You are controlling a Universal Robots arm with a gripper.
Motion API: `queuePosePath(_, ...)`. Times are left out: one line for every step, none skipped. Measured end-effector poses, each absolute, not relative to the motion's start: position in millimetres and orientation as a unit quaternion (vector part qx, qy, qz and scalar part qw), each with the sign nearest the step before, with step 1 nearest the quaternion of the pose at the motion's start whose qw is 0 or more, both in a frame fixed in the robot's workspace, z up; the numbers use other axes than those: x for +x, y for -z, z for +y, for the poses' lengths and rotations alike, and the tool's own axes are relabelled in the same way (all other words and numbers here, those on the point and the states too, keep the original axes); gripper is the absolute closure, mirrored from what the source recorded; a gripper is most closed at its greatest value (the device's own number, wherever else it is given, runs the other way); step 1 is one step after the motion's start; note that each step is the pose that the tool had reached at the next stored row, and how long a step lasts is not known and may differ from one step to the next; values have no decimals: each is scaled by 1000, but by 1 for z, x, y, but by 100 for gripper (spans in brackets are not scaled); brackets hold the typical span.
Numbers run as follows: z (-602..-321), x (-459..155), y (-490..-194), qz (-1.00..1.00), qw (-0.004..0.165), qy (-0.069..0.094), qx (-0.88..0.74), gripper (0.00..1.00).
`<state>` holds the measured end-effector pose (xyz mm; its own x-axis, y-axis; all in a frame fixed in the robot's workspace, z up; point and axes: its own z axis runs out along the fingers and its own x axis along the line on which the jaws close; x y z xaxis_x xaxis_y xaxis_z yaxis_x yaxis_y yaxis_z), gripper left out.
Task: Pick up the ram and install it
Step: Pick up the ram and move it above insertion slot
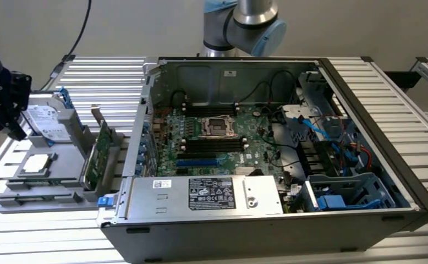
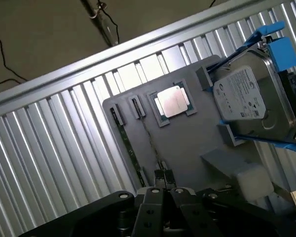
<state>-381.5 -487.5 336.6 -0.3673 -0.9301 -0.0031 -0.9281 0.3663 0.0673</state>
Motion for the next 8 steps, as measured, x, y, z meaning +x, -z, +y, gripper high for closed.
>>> queuePosePath(-488,-381,-337,-821,18,29,570,89)
queuePosePath(-488,-381,-336,-816,18,28,577,89)
queuePosePath(-488,-381,-336,-811,19,28,584,89)
queuePosePath(-488,-381,-336,-805,19,28,592,89)
queuePosePath(-488,-381,-336,-800,19,28,599,89)
queuePosePath(-488,-381,-336,-795,20,27,606,89)
queuePosePath(-488,-381,-336,-789,20,27,614,89)
queuePosePath(-488,-381,-336,-783,20,27,621,89)
